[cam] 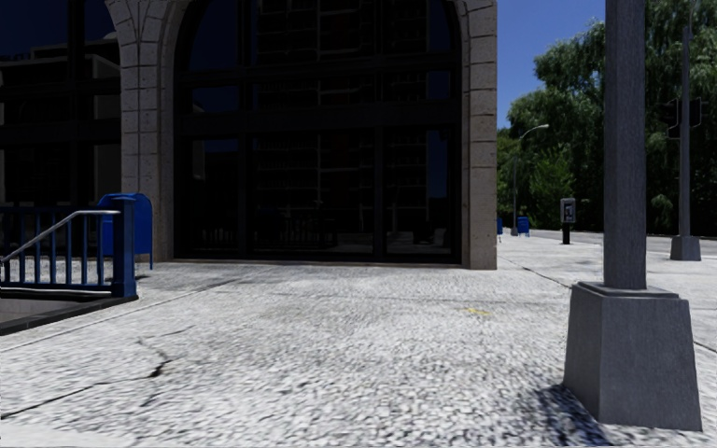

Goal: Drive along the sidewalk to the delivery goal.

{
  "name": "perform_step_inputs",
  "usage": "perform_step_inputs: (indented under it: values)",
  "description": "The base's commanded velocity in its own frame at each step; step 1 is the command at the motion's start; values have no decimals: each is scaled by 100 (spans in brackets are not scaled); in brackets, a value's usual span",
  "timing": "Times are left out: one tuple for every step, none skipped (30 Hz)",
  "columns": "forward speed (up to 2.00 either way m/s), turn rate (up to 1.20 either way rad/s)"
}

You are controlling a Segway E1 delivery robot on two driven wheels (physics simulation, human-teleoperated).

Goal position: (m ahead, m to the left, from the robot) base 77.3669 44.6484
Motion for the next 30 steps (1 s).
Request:
perform_step_inputs:
  values:
    - [156,0]
    - [156,0]
    - [156,0]
    - [156,0]
    - [156,0]
    - [156,-8]
    - [156,-17]
    - [156,-21]
    - [156,-25]
    - [156,-28]
    - [156,-28]
    - [156,-28]
    - [156,-30]
    - [156,-34]
    - [156,-40]
    - [156,-47]
    - [155,-51]
    - [155,-51]
    - [154,-53]
    - [153,-55]
    - [153,-56]
    - [153,-56]
    - [153,-56]
    - [153,-56]
    - [153,-56]
    - [153,-56]
    - [152,-56]
    - [152,-57]
    - [152,-58]
    - [152,-58]
